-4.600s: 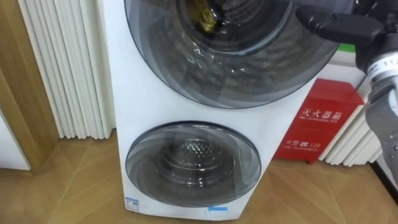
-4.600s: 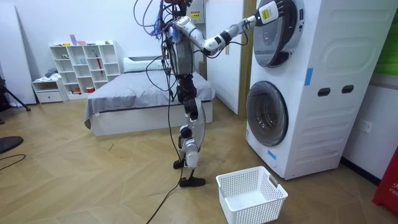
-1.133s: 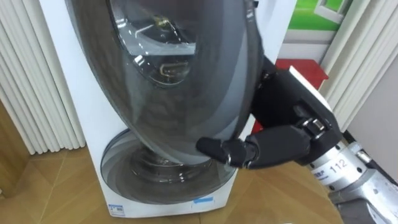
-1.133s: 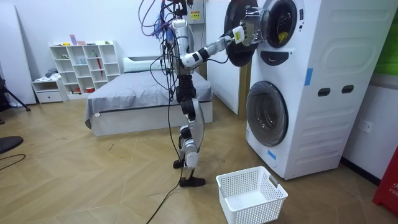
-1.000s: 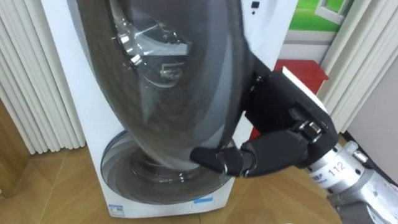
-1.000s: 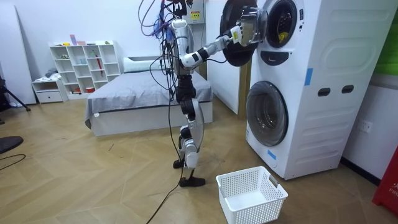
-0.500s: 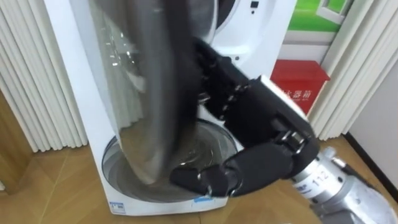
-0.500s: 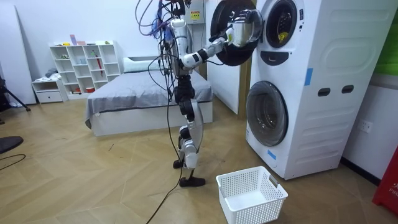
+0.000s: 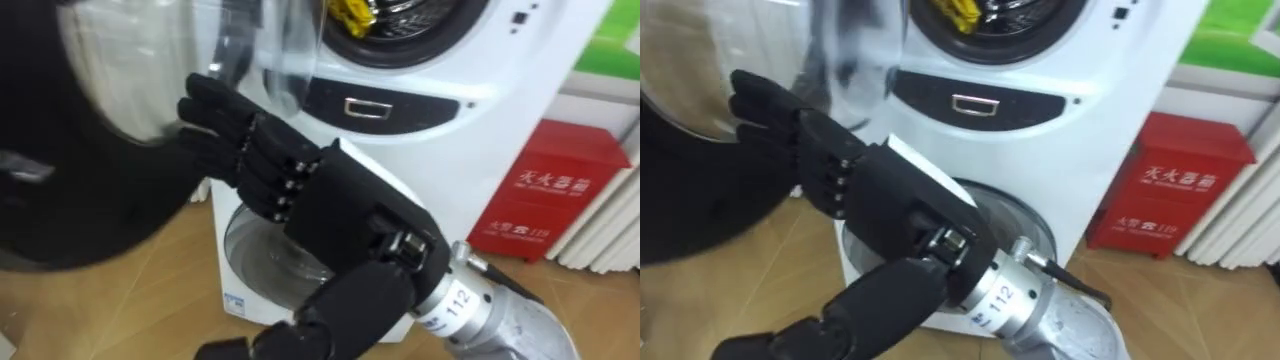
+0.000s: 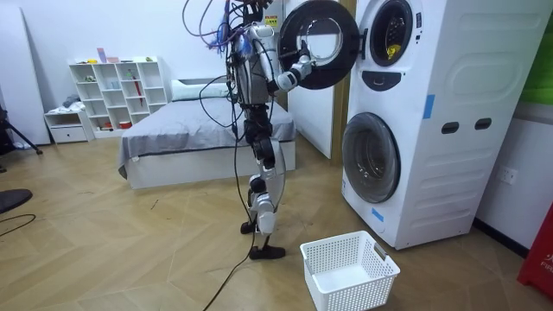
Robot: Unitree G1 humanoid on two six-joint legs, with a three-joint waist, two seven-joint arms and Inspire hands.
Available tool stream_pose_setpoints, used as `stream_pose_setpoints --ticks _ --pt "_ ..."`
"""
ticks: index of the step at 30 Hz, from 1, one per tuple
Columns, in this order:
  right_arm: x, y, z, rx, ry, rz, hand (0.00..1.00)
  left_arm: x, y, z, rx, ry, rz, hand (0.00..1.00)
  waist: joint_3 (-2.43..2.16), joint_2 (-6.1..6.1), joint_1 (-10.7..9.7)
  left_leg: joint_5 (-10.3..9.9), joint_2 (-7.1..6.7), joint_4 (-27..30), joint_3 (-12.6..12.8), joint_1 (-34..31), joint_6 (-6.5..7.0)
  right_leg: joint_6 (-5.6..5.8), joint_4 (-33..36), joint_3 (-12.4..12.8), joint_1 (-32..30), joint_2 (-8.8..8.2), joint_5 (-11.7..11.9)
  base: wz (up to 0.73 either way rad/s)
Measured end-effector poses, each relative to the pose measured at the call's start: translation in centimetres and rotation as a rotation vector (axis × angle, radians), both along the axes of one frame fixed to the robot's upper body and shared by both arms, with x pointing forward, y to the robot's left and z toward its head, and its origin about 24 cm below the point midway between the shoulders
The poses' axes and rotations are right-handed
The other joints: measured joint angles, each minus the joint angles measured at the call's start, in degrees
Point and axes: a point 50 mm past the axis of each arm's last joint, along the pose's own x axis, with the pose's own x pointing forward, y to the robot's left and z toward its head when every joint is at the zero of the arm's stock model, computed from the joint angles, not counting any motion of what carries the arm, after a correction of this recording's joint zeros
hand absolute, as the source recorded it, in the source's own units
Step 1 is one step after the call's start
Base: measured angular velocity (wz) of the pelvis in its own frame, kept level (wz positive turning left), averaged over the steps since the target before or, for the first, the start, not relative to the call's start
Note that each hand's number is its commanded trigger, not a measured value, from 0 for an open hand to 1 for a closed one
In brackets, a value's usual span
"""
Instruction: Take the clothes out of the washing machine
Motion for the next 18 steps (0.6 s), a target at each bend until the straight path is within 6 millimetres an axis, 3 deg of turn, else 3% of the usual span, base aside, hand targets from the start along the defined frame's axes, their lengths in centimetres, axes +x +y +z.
stream_pose_setpoints --ticks 4,18 --pt "0.0 0.8 -0.6 -0.012 0.026 0.034 0.0 1.4 -0.2 0.1 -0.004 -0.027 -0.024 0.0 0.38 0.55 0.27 0.0 -0.03 -0.17 -0.02 -0.07 0.01 0.01 0.06 -0.29 0.0 -0.45 -0.01 0.0" --pt "0.1 1.1 -1.1 -0.016 0.062 0.009 0.0 1.5 -0.3 0.1 -0.012 -0.03 -0.028 0.0 0.33 0.5 2.01 -0.02 -0.14 -0.02 0.45 -0.14 0.03 0.07 0.05 0.62 -0.03 -0.14 -0.07 -0.01"
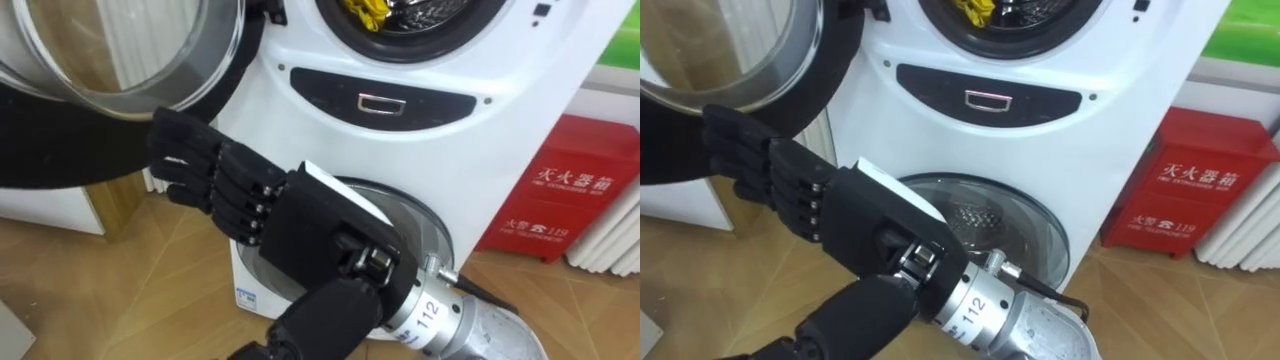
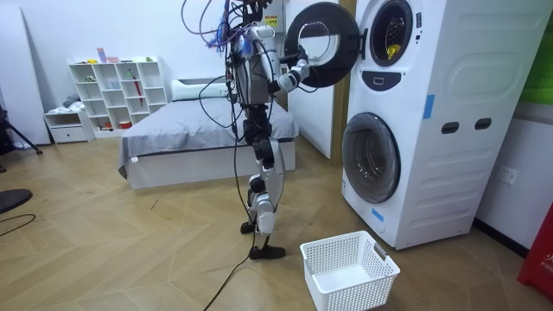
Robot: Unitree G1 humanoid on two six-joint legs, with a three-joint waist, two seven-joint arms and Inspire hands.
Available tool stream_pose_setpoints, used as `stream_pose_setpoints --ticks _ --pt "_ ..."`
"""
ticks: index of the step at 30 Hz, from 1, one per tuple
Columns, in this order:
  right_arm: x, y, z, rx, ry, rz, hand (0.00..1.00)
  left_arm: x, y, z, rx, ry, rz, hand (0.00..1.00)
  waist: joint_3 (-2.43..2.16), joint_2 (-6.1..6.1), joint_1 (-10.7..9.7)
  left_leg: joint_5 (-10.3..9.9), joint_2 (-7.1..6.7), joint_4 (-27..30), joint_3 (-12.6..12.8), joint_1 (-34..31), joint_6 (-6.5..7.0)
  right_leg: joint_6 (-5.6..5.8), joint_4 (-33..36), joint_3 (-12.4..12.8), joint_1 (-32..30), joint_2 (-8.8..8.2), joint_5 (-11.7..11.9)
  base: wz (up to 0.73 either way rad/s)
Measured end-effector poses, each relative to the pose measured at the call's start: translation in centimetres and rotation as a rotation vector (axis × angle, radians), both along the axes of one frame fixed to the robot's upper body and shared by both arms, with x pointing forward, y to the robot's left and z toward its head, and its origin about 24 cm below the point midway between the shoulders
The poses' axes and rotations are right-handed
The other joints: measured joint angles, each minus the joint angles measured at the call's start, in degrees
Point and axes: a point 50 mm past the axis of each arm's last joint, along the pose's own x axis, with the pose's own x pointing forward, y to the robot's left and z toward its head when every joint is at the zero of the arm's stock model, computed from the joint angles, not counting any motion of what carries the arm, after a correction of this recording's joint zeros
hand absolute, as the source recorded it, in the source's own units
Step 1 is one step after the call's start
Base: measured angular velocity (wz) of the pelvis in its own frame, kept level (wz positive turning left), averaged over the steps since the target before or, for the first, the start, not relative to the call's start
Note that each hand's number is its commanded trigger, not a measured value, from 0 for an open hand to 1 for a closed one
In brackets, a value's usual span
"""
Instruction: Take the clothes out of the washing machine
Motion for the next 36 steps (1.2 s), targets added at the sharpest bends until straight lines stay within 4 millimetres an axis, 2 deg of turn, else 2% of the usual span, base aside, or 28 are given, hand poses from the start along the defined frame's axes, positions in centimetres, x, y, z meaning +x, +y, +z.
stream_pose_setpoints --ticks 5,9,13,15,19,24,29,36 --pt "0.4 -0.3 -0.5 -0.014 0.03 -0.047 0.0 -0.1 -0.1 0.0 0.019 -0.002 -0.002 0.0 -0.16 0.03 -1.33 0.0 -0.04 -0.03 -0.03 -0.08 0.0 0.0 -0.17 0.03 -0.02 0.0 0.0 0.0" --pt "0.7 -0.8 -0.5 -0.027 0.026 -0.089 0.0 -0.6 -0.3 -0.1 0.02 0.007 0.006 0.0 -0.49 0.56 -2.88 0.0 -0.04 -0.04 -0.02 0.15 0.0 0.0 -0.07 0.02 0.07 -0.11 0.01 0.0" --pt "1.7 -2.7 -0.1 -0.038 -0.001 -0.208 0.0 -1.7 -0.5 -0.4 0.015 0.019 0.056 0.0 -0.84 1.35 -3.71 0.01 -0.03 -0.19 -0.01 1.38 0.01 0.01 0.04 -0.06 1.2 -0.38 0.01 0.0" --pt "2.1 -3.8 0.0 -0.054 -0.013 -0.278 0.0 -1.8 -0.5 -0.4 0.015 0.02 0.064 0.0 -0.78 1.48 -4.08 0.01 -0.03 -0.33 -0.04 1.97 0.01 0.05 -0.1 -0.16 1.85 -0.41 -0.02 0.0" --pt "2.8 -6.1 0.3 -0.082 -0.034 -0.43 0.0 -2.7 -0.4 -0.4 0.018 0.038 0.076 0.0 -0.92 1.3 -5.15 0.0 -0.24 -0.37 -0.21 1.69 0.03 0.25 -0.11 -0.1 1.85 -0.56 -0.3 0.02" --pt "3.8 -7.5 1.5 -0.054 -0.063 -0.555 0.0 -2.9 -0.1 -0.4 0.022 0.039 0.1 0.0 -1.08 0.99 -5.46 0.05 -0.26 -0.06 -0.19 1.93 0.09 0.24 -0.06 -0.02 1.91 -0.48 -0.3 0.01" --pt "5.6 -8.3 2.0 -0.054 -0.051 -0.644 0.0 -2.8 0.0 -0.3 0.029 0.043 0.111 0.0 -0.93 0.25 -5.64 0.07 -0.37 -0.05 -0.27 1.87 0.13 0.25 -0.18 -0.56 1.97 -0.64 -0.31 0.0" --pt "7.2 -8.5 3.1 -0.027 -0.048 -0.729 0.0 -2.7 0.1 -0.3 0.034 0.056 0.116 0.0 -0.41 -0.19 -4.94 0.08 -0.56 -0.1 -0.25 2.06 0.14 0.35 -0.2 -0.68 1.87 -0.71 -0.37 0.0"
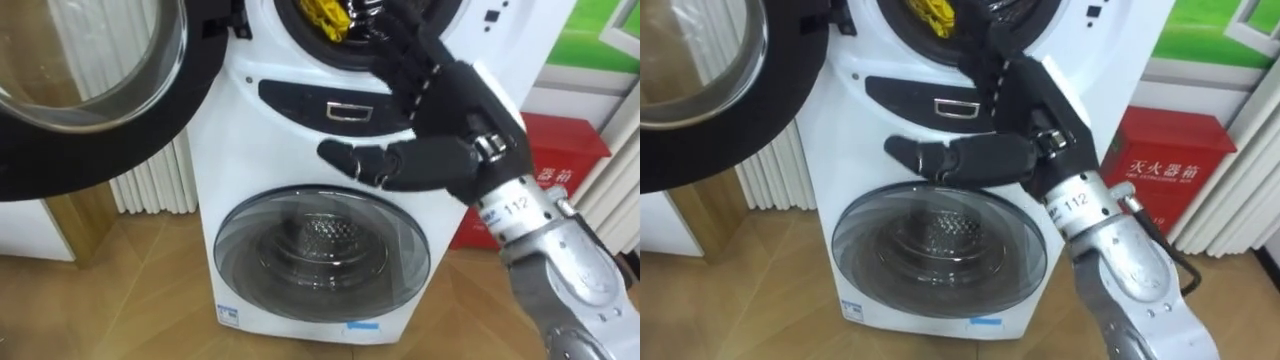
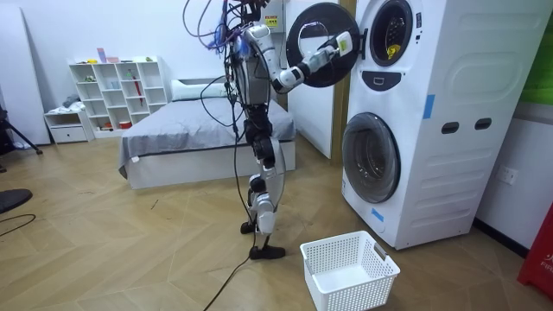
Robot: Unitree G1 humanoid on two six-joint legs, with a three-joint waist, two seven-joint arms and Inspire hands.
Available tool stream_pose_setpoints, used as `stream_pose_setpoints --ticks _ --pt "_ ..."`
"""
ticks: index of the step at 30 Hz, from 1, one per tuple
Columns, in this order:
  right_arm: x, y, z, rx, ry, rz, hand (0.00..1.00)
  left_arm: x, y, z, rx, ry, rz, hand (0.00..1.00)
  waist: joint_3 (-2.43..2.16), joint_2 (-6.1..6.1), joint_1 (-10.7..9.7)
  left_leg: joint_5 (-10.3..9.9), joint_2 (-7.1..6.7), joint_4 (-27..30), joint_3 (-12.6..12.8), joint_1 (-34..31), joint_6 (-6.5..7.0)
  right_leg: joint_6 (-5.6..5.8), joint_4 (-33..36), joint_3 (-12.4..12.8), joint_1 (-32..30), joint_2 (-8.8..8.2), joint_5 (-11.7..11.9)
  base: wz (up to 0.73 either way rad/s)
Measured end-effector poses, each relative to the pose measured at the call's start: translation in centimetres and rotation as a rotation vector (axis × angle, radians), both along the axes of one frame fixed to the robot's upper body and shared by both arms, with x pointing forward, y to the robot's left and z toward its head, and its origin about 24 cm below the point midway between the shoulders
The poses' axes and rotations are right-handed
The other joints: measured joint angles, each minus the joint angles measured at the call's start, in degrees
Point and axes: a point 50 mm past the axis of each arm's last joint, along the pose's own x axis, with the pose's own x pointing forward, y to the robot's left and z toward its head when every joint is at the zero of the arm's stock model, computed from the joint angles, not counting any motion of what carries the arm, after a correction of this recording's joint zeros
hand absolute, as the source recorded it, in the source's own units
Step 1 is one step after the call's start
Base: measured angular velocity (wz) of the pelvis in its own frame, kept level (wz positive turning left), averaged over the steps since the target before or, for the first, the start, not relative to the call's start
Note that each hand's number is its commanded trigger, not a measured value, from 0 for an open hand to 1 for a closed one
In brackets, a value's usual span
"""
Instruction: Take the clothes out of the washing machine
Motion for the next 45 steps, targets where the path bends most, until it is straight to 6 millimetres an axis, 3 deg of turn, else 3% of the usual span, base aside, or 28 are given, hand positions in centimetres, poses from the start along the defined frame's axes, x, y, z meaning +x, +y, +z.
stream_pose_setpoints --ticks 6,8,10,13,17,19,20,21,22,23,24,25,26,27,29,33,36,38,40,41,44,45 --pt "1.6 0.0 0.9 0.015 0.0 -0.056 0.0 0.5 0.0 0.0 0.005 0.006 0.005 0.0 0.18 0.22 1.11 -0.01 0.1 0.85 -0.04 -0.51 0.0 -0.08 0.08 -0.23 0.04 0.1 -0.09 0.02" --pt "2.1 0.0 1.0 0.016 0.006 -0.066 0.0 0.6 0.0 0.1 0.006 0.002 0.003 0.0 0.01 -0.05 1.53 -0.05 0.15 1.42 -0.05 -0.78 0.02 -0.16 0.45 -0.14 -0.05 0.1 -0.3 0.08" --pt "2.4 -0.1 1.1 0.017 0.009 -0.085 0.0 0.6 0.0 0.0 0.007 0.005 0.003 0.0 0.51 0.39 2.5 -1.86 0.84 5.31 0.01 -1.82 -0.17 -0.47 2.95 -0.36 -0.45 0.39 -1.83 0.03" --pt "2.5 0.0 0.9 0.005 0.008 -0.109 0.0 0.3 0.5 0.1 0.017 0.007 0.031 0.0 0.73 0.7 2.85 -4.48 2.0 12.26 -0.78 -4.33 -0.77 -1.08 6.18 -0.85 -1.11 0.66 -4.36 0.13" --pt "2.8 -0.1 0.5 0.0 0.026 -0.131 0.0 -0.5 0.8 0.1 0.017 0.04 0.055 0.0 0.39 0.36 4.29 -5.05 3.02 17.63 -1.2 -6.17 -1.39 -2.01 7.58 -1.06 -0.69 1.33 -5.91 0.06" --pt "2.9 -0.2 0.6 0.012 0.027 -0.135 0.0 -1.1 0.8 0.1 0.005 0.06 0.058 0.0 0.38 0.35 4.09 -4.79 3.5 23.75 -1.44 -9.9 -1.18 -2.84 7.98 -1.76 0.19 1.4 -6.78 0.3" --pt "2.9 -0.2 0.5 0.014 0.033 -0.139 0.0 -1.3 0.8 0.1 0.003 0.065 0.062 0.0 0.24 0.16 4.09 -4.8 3.14 25.04 -1.57 -11.38 -0.99 -3.29 8.14 -1.54 0.22 1.31 -7.36 0.41" --pt "2.9 -0.3 0.4 0.019 0.041 -0.147 0.0 -1.7 0.7 0.0 -0.001 0.074 0.066 0.0 0.05 -0.31 3.85 -5.12 1.38 22.78 -1.84 -14.33 -0.67 -3.35 8.33 -0.75 0.23 0.98 -7.91 0.27" --pt "3.0 -0.5 0.4 0.022 0.044 -0.155 0.0 -2.0 0.5 0.0 -0.008 0.083 0.068 0.0 -0.06 -0.25 4.26 -4.1 -0.57 18.21 -2.06 -16.98 -0.77 -3.1 8.33 -0.37 0.49 0.54 -8.28 0.15" --pt "3.0 -0.5 0.5 0.024 0.045 -0.155 0.0 -2.1 0.5 0.0 -0.01 0.087 0.07 0.0 -0.16 -0.3 4.96 -2.13 -1.1 15.82 -2.16 -18.07 -0.13 -2.89 8.24 -0.12 0.73 0.47 -8.43 -0.25" --pt "3.0 -0.3 0.2 0.024 0.058 -0.148 0.0 -2.8 0.7 0.0 -0.007 0.096 0.092 0.0 -0.14 -0.03 6.07 2.57 -2.14 12.74 -2.64 -19.09 0.7 -2.32 8.1 0.13 1.41 -0.02 -8.72 -0.32" --pt "3.0 -0.2 0.1 0.021 0.066 -0.144 0.0 -3.4 1.0 0.1 0.001 0.104 0.111 0.0 -0.49 -0.31 5.95 6.41 -2.66 10.82 -2.88 -18.73 1.97 -1.8 8.13 -0.02 2.18 -0.33 -9.42 -0.1" --pt "3.0 -0.3 0.2 0.018 0.067 -0.15 0.0 -3.4 1.4 0.2 0.01 0.104 0.116 0.0 -0.78 -1.21 5.4 7.82 -3.68 10.2 -2.82 -18.19 2.7 -1.1 8.17 -0.28 2.33 -1.05 -10.22 0.13" --pt "3.1 -0.3 0.2 0.019 0.066 -0.154 0.0 -3.3 1.4 0.2 0.01 0.099 0.117 0.0 -0.95 -1.62 5.1 7.72 -4.26 10.1 -2.78 -17.89 3.2 -0.71 8.03 -0.28 2.62 -1.55 -10.46 0.21" --pt "3.1 -0.4 0.2 0.028 0.072 -0.164 0.0 -2.7 1.1 0.1 -0.004 0.086 0.12 0.0 -0.86 -1.78 4.57 6.88 -5.6 10.55 -2.64 -17.02 4.04 -0.1 6.95 -0.61 4.3 -2.78 -10.65 0.1" --pt "3.3 -0.9 -0.1 0.019 0.083 -0.229 0.0 0.0 1.1 0.2 -0.007 0.024 0.104 0.0 -0.16 -1.23 3.79 3.99 -7.5 12.16 -1.98 -16.38 5.43 2.42 9.25 -0.65 4.86 -5.17 -11.91 0.04" --pt "3.3 -1.2 -0.1 0.003 0.082 -0.243 0.0 1.4 1.2 0.4 -0.006 -0.012 0.101 0.0 0.01 -0.93 3.82 2.3 -8.64 11.96 -0.8 -15.32 6.69 4.08 16.85 -0.21 2.01 -7.39 -12.84 -0.12" --pt "3.4 -1.4 -0.1 -0.001 0.081 -0.249 0.0 1.9 1.3 0.5 -0.005 -0.026 0.096 0.0 0.14 -0.78 3.84 1.28 -9.45 11.64 0.29 -13.87 7.66 4.54 23.5 0.01 0.02 -9.16 -12.68 -0.12" --pt "3.4 -1.6 -0.1 -0.005 0.078 -0.257 0.0 2.8 1.5 0.8 0.0 -0.055 0.086 0.0 0.57 -0.11 3.9 -0.31 -9.98 11.24 0.68 -11.42 8.81 7.32 31.3 -0.03 -2.83 -10.84 -10.19 -0.16" --pt "3.5 -1.8 -0.5 -0.009 0.092 -0.264 0.0 3.3 1.6 0.9 0.003 -0.072 0.084 0.0 0.76 0.36 3.87 -0.59 -10.03 10.16 0.25 -9.89 9.13 7.07 34.3 0.51 -4.21 -10.82 -8.92 -0.12" --pt "3.8 -2.2 -1.1 -0.025 0.127 -0.284 0.0 4.8 1.7 1.2 0.012 -0.109 0.06 0.0 0.59 1.11 4.11 -0.7 -8.69 8.57 0.18 -8.67 9.37 6.28 32.01 0.61 -8.37 -9.38 -11.43 -0.05" --pt "3.8 -2.2 -1.1 -0.031 0.128 -0.283 0.0 5.4 1.6 1.3 0.012 -0.132 0.053 0.0 0.61 1.35 3.97 -0.68 -8.12 8.43 0.05 -8.64 9.41 6.06 27.71 0.81 -10.67 -8.32 -11.56 0.07"
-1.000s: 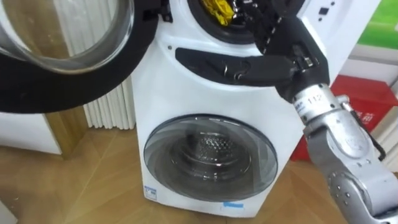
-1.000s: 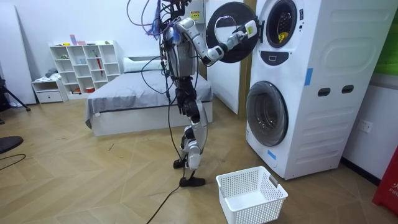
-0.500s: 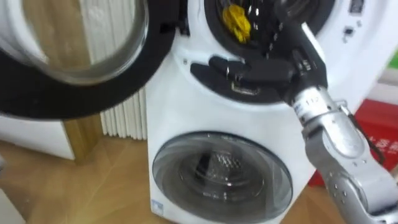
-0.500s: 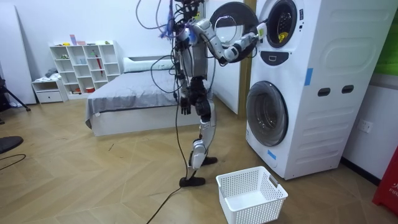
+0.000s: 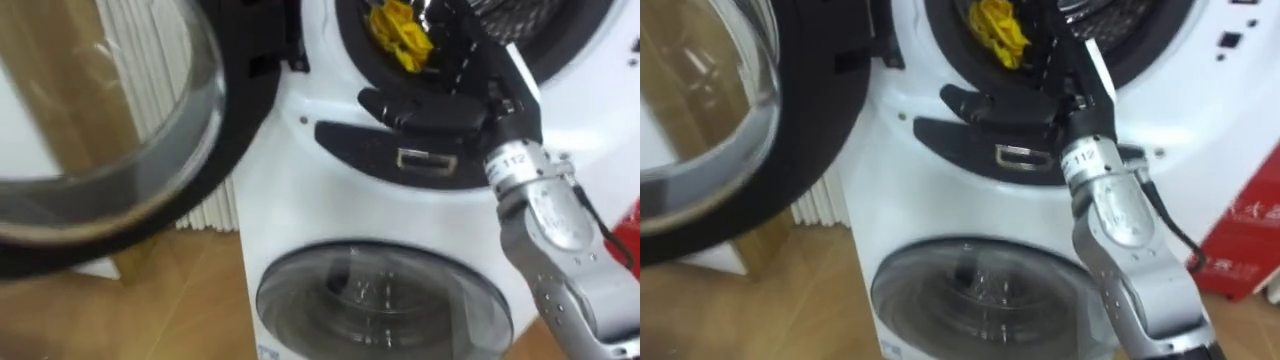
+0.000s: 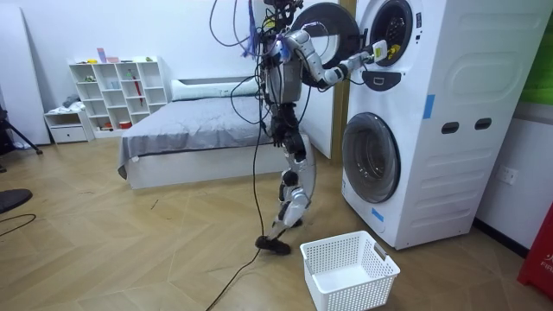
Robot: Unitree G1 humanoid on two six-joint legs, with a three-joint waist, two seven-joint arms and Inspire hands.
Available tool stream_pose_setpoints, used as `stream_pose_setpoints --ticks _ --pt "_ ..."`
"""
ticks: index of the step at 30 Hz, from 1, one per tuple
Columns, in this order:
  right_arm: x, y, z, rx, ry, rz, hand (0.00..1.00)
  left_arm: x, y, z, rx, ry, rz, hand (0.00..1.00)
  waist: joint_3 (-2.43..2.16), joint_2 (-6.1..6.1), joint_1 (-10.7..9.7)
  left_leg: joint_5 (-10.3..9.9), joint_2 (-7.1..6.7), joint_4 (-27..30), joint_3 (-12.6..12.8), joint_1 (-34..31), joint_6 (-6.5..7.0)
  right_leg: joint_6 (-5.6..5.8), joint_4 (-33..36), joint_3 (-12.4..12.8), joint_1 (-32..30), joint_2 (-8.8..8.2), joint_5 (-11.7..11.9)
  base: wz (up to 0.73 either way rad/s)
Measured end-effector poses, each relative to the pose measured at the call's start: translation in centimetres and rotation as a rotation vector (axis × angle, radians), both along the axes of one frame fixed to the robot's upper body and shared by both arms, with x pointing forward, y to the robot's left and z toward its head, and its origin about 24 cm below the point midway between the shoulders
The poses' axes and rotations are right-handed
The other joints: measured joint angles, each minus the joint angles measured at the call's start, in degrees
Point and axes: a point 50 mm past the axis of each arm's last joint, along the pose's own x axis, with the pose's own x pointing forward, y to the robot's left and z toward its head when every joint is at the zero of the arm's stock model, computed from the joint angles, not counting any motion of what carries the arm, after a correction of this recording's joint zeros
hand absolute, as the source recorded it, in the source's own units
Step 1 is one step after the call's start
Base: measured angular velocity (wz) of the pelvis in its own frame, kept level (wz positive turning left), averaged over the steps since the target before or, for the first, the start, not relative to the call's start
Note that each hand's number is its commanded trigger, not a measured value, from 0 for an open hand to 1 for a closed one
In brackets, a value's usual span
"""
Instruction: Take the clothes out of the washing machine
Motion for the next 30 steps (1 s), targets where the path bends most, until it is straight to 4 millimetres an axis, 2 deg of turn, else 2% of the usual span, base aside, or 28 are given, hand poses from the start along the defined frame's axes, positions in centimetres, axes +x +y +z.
stream_pose_setpoints --ticks 1,2,3,4,6,8,13,14,15,18,23,30 --pt "0.0 0.0 0.0 -0.003 -0.001 0.002 0.0 0.4 0.0 0.1 0.0 -0.016 -0.004 0.0 -0.14 -0.07 -0.41 -0.01 0.11 -0.13 -0.31 0.02 0.01 -0.55 -6.04 0.62 -1.4 0.91 0.52 0.1" --pt "0.0 0.0 0.1 -0.009 -0.004 0.0 0.0 0.5 0.0 0.1 0.001 -0.021 -0.004 0.0 -0.2 -0.16 -0.56 -0.02 0.11 -0.42 -0.32 0.3 0.02 -1.02 -9.27 1.32 -1.63 1.35 1.42 0.13" --pt "0.0 0.0 0.1 -0.029 -0.008 -0.007 0.0 0.4 -0.1 0.1 0.003 -0.026 -0.001 0.0 -0.25 -0.07 -0.82 -0.04 0.09 -1.36 -0.53 1.41 0.0 -1.27 -13.76 2.21 -2.05 2.18 5.37 0.12" --pt "0.0 0.0 0.1 -0.031 -0.008 -0.008 0.0 0.2 0.0 0.1 0.007 -0.021 0.003 0.0 -0.53 -0.04 -1.04 -0.1 -0.06 -2.5 -0.83 2.73 -0.12 -1.92 -15.95 3.09 -1.73 2.72 11.22 0.13" --pt "0.0 -0.2 0.2 -0.029 -0.011 -0.02 0.0 -0.7 -0.3 -0.2 0.01 -0.001 0.013 0.0 -1.23 1.22 -1.08 -0.23 0.87 -4.47 -1.2 4.85 -0.42 -2.12 -18.87 3.14 1.08 4.31 12.43 -0.04" --pt "0.1 -0.5 0.4 -0.008 -0.012 -0.034 0.0 -2.0 -0.1 -0.4 0.018 0.02 0.039 0.0 -1.44 1.73 -1.24 -0.2 1.65 -6.24 -1.2 6.92 -0.74 -2.31 -22.33 3.14 4.0 5.0 13.12 -0.08" --pt "0.2 -1.9 1.3 0.071 -0.026 -0.071 0.0 -4.0 -0.4 -0.8 0.017 0.075 0.061 0.0 -1.46 1.21 -1.62 -0.02 2.06 -8.38 -1.48 8.74 -1.08 -2.36 -24.14 3.07 5.88 5.98 13.13 0.01" --pt "0.2 -2.2 1.5 0.077 -0.03 -0.077 0.0 -4.1 -0.5 -0.8 0.017 0.08 0.061 0.0 -1.38 1.04 -1.61 -0.02 2.05 -8.42 -1.59 8.74 -1.08 -2.36 -24.64 3.06 6.1 6.0 13.14 0.09" --pt "0.2 -2.7 1.7 0.092 -0.036 -0.088 0.0 -4.4 -0.5 -0.8 0.017 0.088 0.065 0.0 -1.12 0.63 -1.67 -0.02 2.04 -8.43 -1.77 8.74 -1.08 -2.34 -25.31 2.9 6.59 6.03 13.18 0.08" --pt "0.2 -3.1 1.9 0.096 -0.042 -0.102 0.0 -4.9 -0.4 -0.9 0.018 0.104 0.075 0.0 -0.97 -0.07 -2.38 -0.08 2.07 -8.52 -2.51 8.64 -1.16 -2.31 -25.92 2.24 7.0 6.07 13.41 0.12" --pt "0.3 -3.5 2.4 0.108 -0.054 -0.126 0.0 -5.3 -0.3 -0.9 0.018 0.104 0.103 0.0 -1.0 -0.23 -3.08 -0.09 2.07 -9.21 -3.12 8.57 -1.16 -2.24 -26.68 1.66 7.1 6.16 13.74 0.05" --pt "0.1 -5.1 3.5 0.173 -0.068 -0.165 0.0 -5.9 0.0 -0.8 0.031 0.101 0.134 0.0 -1.1 -0.37 -3.38 -0.09 2.14 -9.15 -3.3 8.62 -1.16 -2.24 -26.83 1.26 7.13 6.16 13.74 0.04"
